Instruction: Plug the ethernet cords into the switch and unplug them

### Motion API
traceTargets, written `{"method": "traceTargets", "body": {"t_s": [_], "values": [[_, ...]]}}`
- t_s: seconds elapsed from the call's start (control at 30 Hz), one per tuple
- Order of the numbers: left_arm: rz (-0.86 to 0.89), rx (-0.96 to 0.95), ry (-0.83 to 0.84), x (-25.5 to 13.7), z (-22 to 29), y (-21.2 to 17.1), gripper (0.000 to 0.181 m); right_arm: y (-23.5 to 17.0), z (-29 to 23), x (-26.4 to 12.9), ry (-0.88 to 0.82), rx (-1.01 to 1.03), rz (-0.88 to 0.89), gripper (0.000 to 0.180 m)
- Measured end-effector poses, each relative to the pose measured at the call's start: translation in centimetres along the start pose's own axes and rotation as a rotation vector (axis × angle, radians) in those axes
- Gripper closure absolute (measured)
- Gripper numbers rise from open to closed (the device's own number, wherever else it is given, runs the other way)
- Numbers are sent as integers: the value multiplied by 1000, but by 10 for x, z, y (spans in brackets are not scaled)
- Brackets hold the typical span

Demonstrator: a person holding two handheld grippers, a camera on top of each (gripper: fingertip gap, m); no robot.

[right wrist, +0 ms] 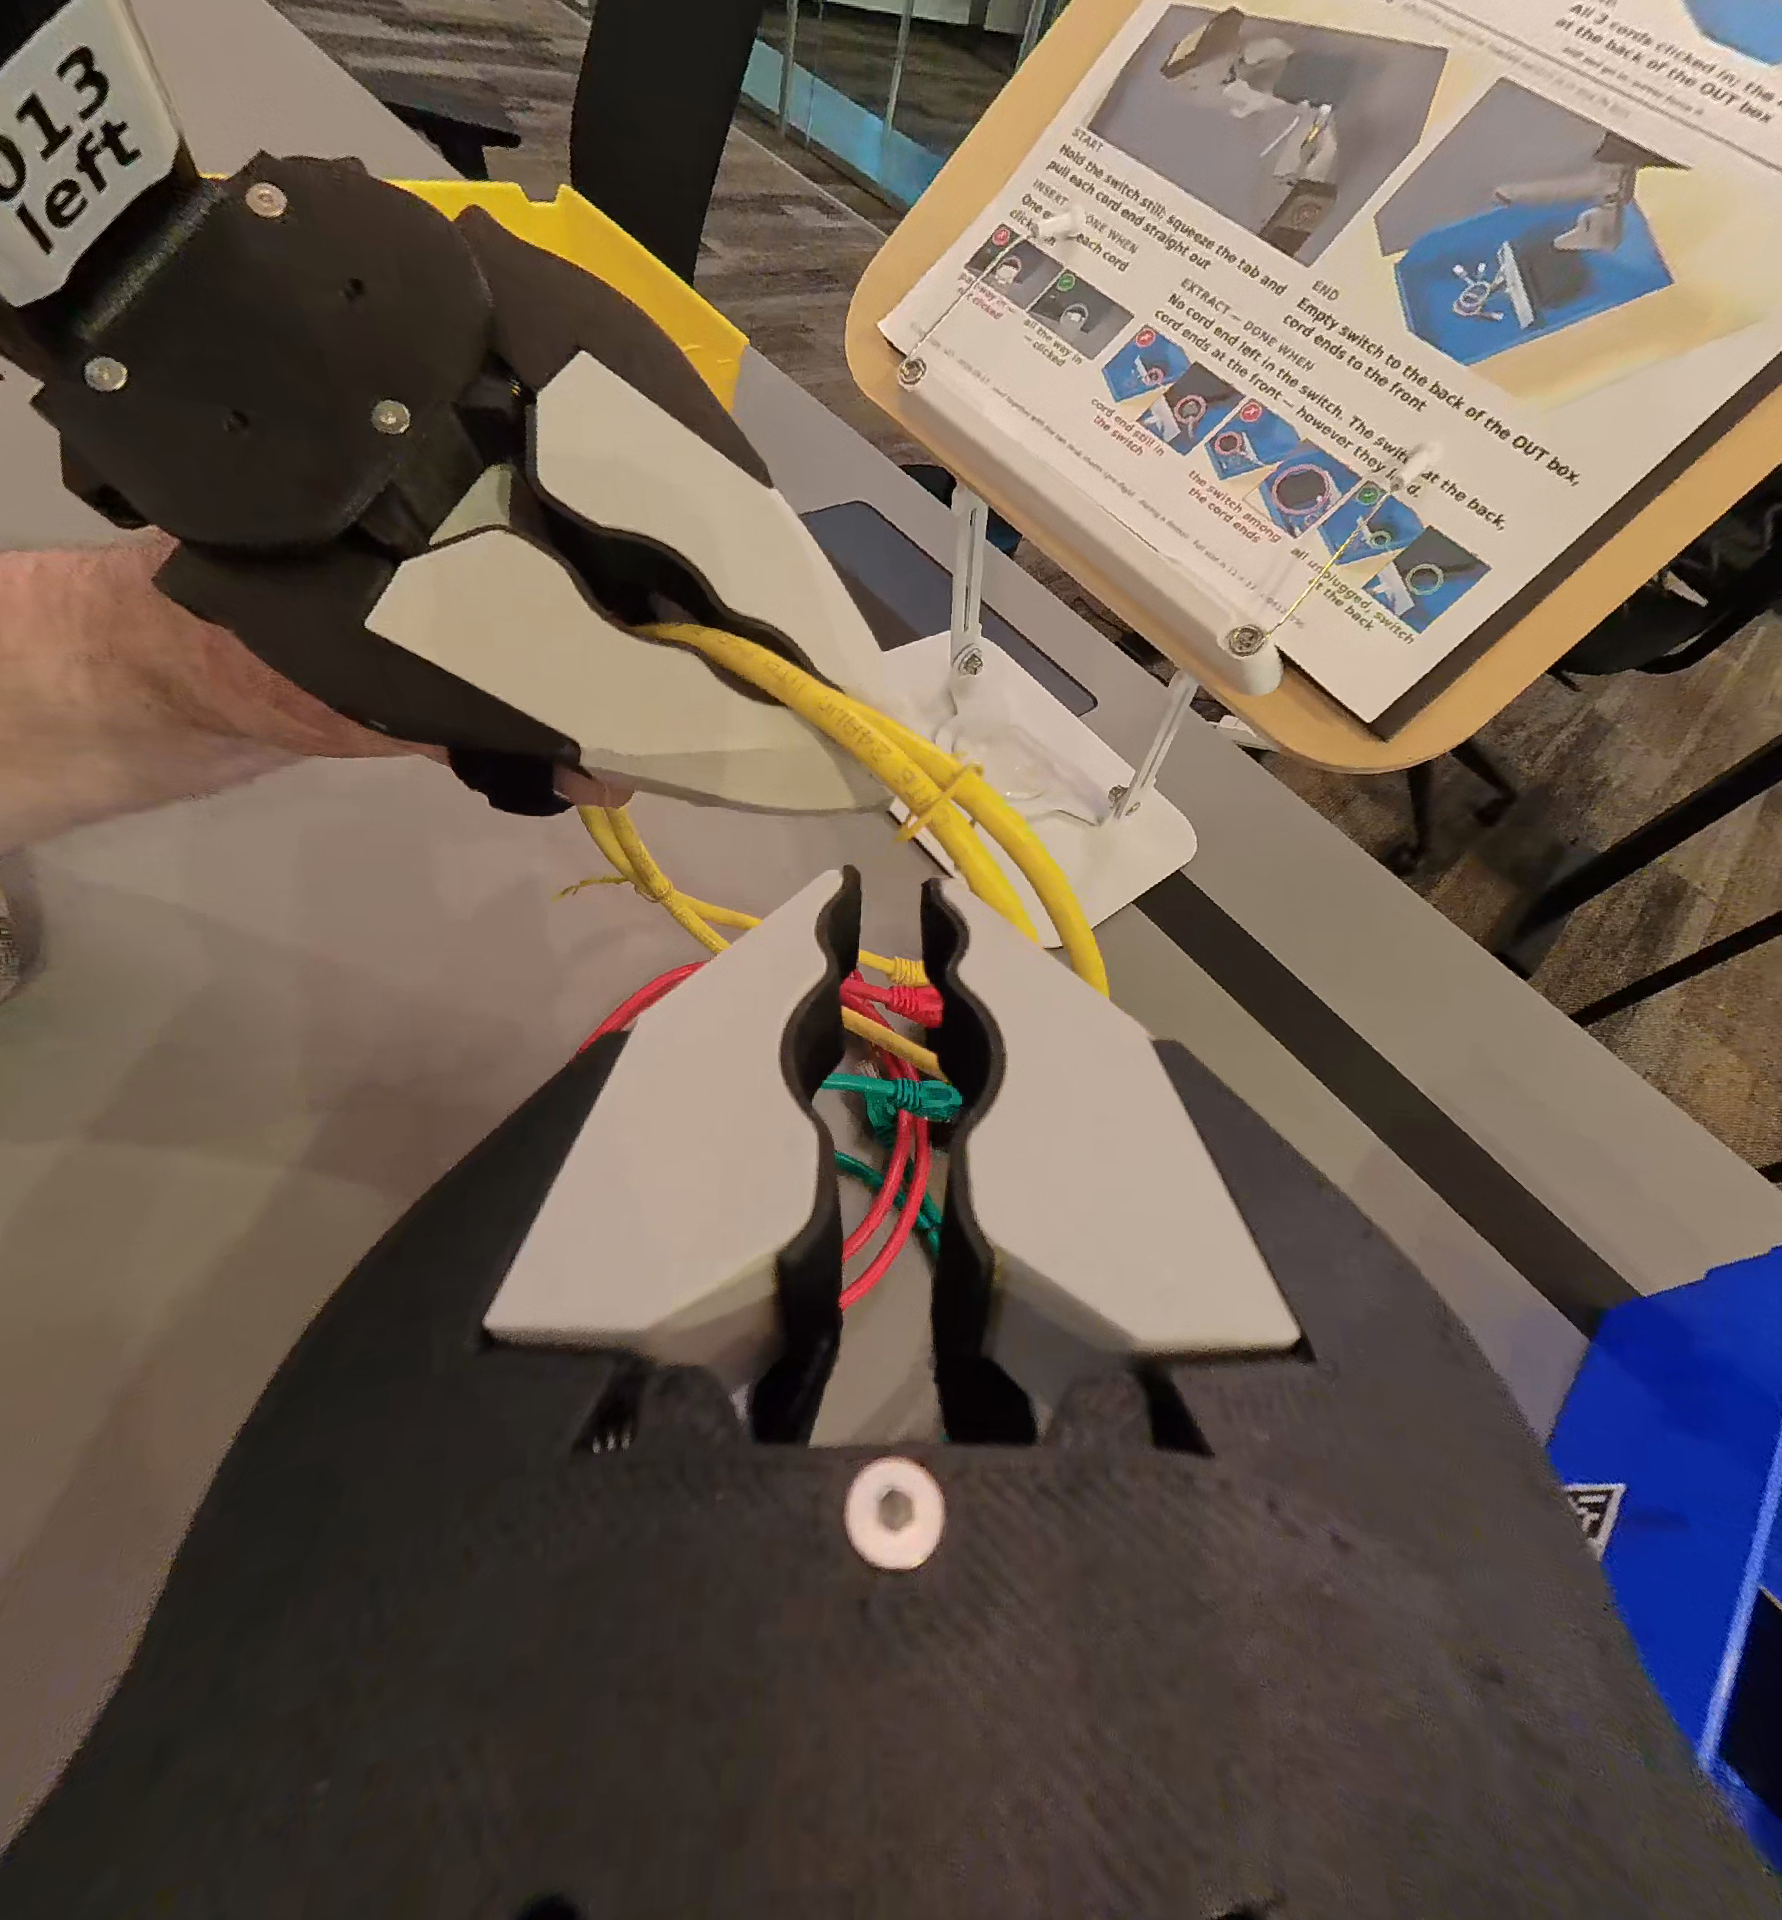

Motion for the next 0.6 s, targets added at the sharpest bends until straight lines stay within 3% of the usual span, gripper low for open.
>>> {"method": "traceTargets", "body": {"t_s": [0.03, 0.2, 0.33, 0.6], "values": [[11, -19, -5, -1, -1, 1, 177, 1, -1, -1, 1, -4, 5, 168], [65, -112, -22, -5, -7, 3, 177, 1, -5, -12, 28, 20, 62, 155], [80, -146, -19, -5, -8, 5, 177, -1, -11, -8, 110, 203, 221, 145], [60, -166, 37, -4, -10, 7, 177, -9, -4, 2, 28, 397, 510, 139]]}}
Point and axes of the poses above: each gripper's, where its closed fingertips meet, x out along the fingers, y out of its top, z = x × y across the jaws, the point moved 4 cm from there along -x, back along the fingers, and after that the axes turned 11 degrees about x, right-handed, at the moved point
